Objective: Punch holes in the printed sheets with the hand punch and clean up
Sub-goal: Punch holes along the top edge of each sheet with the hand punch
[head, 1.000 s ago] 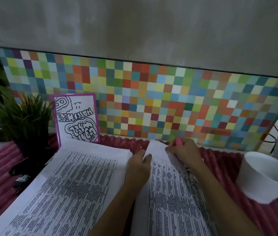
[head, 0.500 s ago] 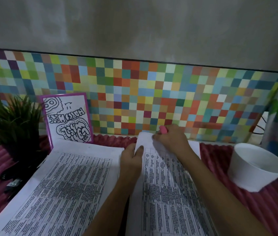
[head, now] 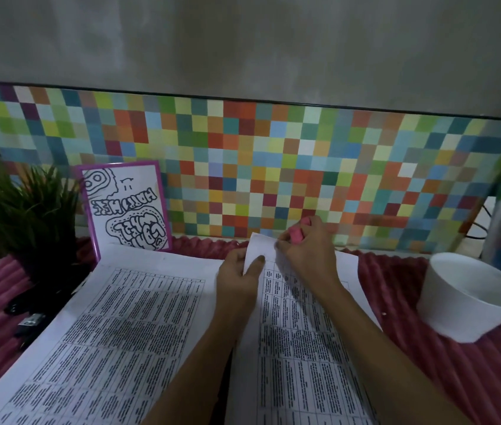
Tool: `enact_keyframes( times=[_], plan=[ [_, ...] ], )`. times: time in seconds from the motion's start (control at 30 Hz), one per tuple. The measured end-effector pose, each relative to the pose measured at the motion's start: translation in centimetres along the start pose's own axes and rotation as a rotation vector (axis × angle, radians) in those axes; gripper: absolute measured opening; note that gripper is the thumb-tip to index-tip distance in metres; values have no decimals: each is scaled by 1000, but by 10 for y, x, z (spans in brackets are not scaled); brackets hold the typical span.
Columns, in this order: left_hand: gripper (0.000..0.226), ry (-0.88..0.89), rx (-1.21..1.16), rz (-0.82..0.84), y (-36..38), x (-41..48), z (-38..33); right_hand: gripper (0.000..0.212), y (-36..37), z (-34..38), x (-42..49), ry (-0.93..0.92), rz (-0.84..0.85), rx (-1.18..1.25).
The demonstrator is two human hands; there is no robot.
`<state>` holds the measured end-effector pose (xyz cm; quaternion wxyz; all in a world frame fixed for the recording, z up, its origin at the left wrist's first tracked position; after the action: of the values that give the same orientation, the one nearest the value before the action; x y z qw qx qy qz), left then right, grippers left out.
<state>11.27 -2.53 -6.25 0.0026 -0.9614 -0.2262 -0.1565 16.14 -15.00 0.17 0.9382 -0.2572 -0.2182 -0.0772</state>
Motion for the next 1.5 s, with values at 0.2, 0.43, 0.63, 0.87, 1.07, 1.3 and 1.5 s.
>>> enact_keyframes(
  times=[0.2,0.43,0.63,0.87,1.07,1.3,1.5],
  plan=[
    [38,15,39,-46,-2,0,-9,25,-4,-6,8,44,125,2],
    [9,166,143,-88,-3,-4,-17,15,-6,-13,13,16,224,-16],
    [37,161,263,175,5,-10,-18,14,-6,-12,12,24,200,1],
    [24,6,180,163,0,-6,-14,26,-9,-7,11,-36,286,-41],
    [35,220,811,62,-6,-12,-11,22,4,-14,4,16,393,-366],
    [42,412,1125,122,0,-17,-15,15,9,-29,-2,111,422,-380],
    [32,375,1017,83,-1,-14,-10,17,13,-30,-1,118,485,-365]
  ],
)
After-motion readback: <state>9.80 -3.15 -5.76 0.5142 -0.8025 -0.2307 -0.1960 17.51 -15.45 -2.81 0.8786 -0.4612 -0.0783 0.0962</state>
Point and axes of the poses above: each hand's wrist, its own x-axis towards the middle knuckle, its own y-axis out of the palm, z = x × y, the point moved 2 cm from there along x, towards the middle knuckle, and after that the axes turned 2 degrees about -z, right-handed, at the moved point
